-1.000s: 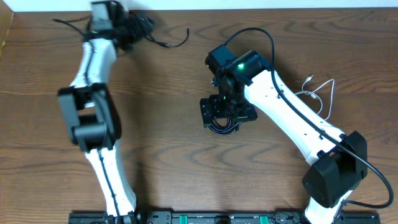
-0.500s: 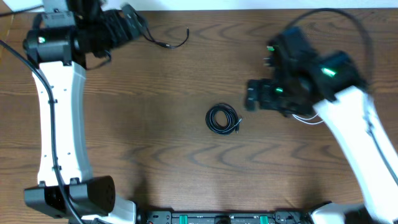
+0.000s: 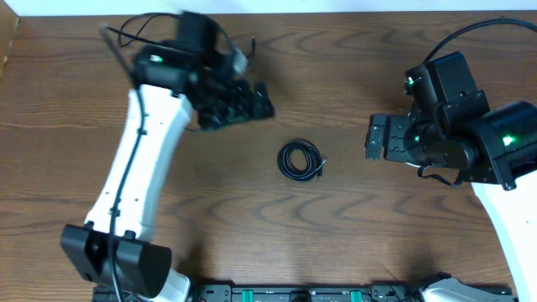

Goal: Untangle cables

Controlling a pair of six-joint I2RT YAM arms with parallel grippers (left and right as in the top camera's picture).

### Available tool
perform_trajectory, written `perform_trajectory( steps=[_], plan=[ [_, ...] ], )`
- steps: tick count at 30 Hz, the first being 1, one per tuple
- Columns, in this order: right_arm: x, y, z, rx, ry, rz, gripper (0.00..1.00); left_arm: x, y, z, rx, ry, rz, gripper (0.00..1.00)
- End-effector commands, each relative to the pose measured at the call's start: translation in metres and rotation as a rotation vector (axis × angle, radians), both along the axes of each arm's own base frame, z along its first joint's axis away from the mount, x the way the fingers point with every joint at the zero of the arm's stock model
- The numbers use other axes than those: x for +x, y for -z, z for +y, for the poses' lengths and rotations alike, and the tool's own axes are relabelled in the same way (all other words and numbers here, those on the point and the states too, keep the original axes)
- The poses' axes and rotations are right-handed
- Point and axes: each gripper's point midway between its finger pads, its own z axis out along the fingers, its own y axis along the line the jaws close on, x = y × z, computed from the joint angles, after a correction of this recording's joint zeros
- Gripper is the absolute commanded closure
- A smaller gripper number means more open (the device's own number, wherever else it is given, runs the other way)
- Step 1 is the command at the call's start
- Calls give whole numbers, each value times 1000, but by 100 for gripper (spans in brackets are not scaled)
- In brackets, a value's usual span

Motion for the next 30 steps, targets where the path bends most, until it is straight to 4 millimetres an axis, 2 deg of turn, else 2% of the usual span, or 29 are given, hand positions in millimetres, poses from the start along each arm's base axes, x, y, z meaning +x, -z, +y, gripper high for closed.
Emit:
perform_trajectory(
  steps=[1,7,10,12,16,22,25,30],
  plan=[
    [4,0,2,8,-1,-5,1,-9,35,-5,103,39,35,6],
    [8,-1,4,27,21,-16,1,-23,74,-29,105,59,79,6],
    [10,-1,5,29,21,-23,1,-27,93,-46,99,106,52,15],
    [11,-1,6,29,20,-22,1,-25,101,-51,103,110,33,15],
    [13,4,7,23,19,-6,1,-13,119,-44,176,18,26,18],
    [15,8,8,16,19,10,1,-4,145,-50,186,23,52,20],
    [18,12,9,10,19,24,1,-12,155,-60,133,53,117,36],
    [21,19,10,0,20,48,1,-13,160,-65,136,66,121,42]
  ],
)
